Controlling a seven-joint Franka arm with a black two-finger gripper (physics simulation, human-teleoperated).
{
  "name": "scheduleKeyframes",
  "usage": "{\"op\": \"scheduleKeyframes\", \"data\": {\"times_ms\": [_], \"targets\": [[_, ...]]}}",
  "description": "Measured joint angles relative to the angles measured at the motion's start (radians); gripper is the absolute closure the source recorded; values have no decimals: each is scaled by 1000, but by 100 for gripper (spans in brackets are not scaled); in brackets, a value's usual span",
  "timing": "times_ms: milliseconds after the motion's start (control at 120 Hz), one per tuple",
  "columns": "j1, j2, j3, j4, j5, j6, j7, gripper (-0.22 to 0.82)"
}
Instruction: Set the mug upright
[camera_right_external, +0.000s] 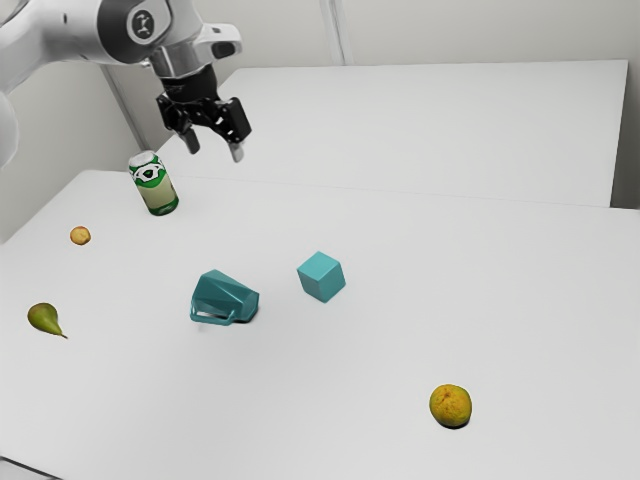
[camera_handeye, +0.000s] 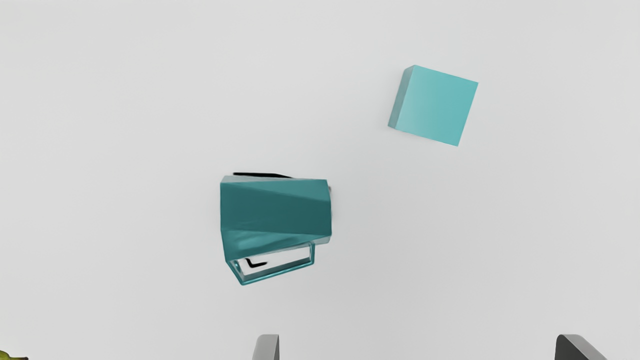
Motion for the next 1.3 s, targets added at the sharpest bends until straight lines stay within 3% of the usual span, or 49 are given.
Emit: {"op": "scheduleKeyframes", "data": {"times_ms": [433,633,850,1117,1300], "targets": [[13,-12,0,-30,-28,-5,-10,0],[29,-42,-1,-114,-72,-8,-2,0],[56,-106,1,-305,-195,61,75,0],[209,-123,4,-462,-326,164,236,0],[298,-68,7,-506,-436,218,380,0]]}}
